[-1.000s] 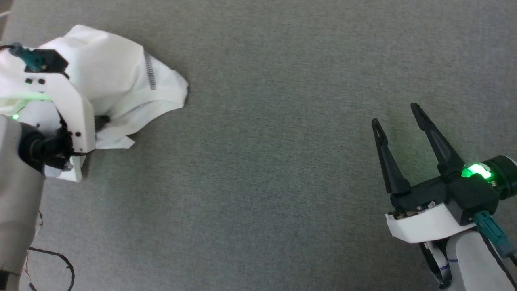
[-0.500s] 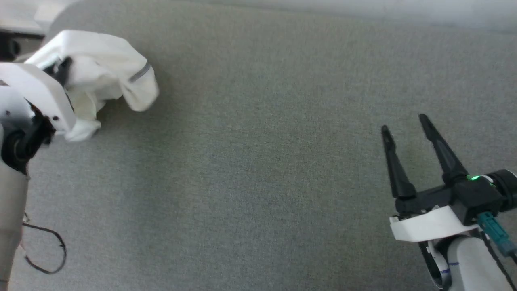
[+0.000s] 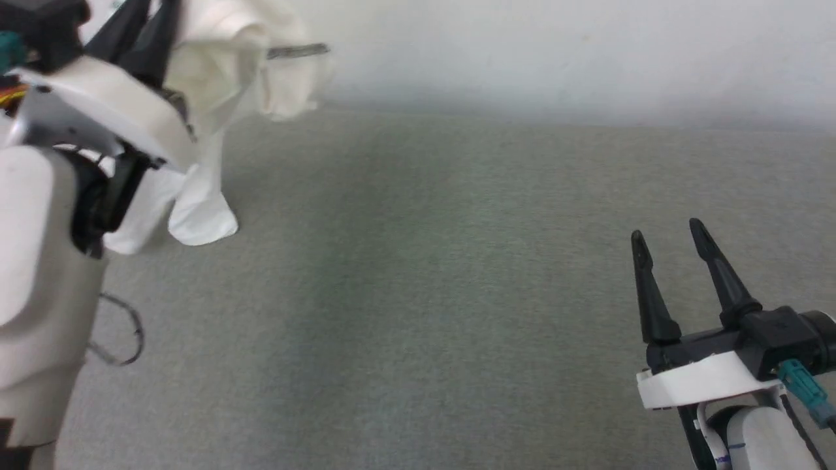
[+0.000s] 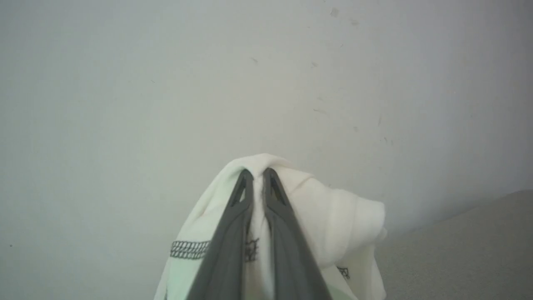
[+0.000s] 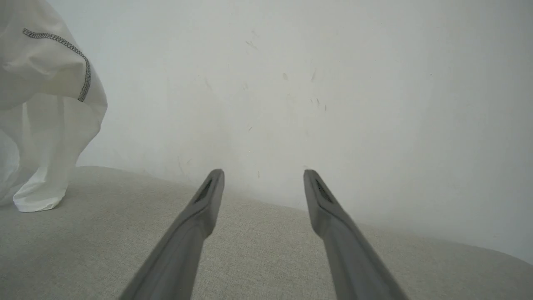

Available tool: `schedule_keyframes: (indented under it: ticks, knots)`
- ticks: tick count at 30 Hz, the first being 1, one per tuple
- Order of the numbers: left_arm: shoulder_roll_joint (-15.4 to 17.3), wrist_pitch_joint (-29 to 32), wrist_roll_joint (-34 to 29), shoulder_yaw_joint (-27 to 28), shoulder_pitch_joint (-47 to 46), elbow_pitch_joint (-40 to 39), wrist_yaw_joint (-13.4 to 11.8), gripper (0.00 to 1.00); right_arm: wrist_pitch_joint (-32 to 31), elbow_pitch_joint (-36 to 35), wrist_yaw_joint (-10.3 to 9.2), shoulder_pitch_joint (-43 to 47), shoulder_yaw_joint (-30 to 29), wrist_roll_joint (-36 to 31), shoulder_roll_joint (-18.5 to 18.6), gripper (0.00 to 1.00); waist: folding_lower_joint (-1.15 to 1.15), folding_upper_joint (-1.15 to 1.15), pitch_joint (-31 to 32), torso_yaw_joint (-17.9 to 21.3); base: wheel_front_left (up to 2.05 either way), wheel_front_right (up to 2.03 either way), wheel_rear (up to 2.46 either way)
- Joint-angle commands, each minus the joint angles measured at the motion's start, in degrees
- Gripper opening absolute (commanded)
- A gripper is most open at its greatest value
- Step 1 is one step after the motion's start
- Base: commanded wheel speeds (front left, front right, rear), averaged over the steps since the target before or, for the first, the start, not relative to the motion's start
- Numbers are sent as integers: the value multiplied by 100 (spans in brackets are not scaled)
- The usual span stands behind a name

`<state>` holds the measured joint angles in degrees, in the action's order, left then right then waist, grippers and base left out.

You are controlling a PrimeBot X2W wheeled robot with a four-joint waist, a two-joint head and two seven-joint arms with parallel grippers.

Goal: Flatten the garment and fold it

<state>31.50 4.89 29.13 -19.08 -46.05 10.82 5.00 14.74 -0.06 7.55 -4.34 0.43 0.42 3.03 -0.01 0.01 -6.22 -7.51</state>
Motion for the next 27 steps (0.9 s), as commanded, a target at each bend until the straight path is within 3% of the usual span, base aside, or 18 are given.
schedule_keyframes:
  ticks: [1, 8, 12, 20, 27]
  knots:
    - [-130, -132, -76, -57, -177, -147, 16, 0, 25, 9, -6, 62, 12, 62, -13, 100, 1, -1, 361, 642, 0, 0, 0]
    - [-784, -966, -326, -292, -769, -502, -34, 0, 26, -17, -6, 117, -55, 170, -14, 100, 1, -1, 337, 1448, 0, 0, 0]
    - [-1156, -901, -402, -782, -791, -399, 30, 0, 26, -64, -6, 137, -177, 195, -14, 100, 1, -1, 205, 1723, 0, 0, 0]
    - [-1779, -607, -80, -2118, 636, -40, 171, 0, 26, -141, -6, 25, -385, 295, -14, 100, 1, -1, -159, 1999, 0, 0, 0]
    - [-2023, -333, 82, -3499, 1852, 736, 234, 0, 26, -33, -6, -60, -418, 245, -15, 100, 1, -1, -287, 1963, 0, 0, 0]
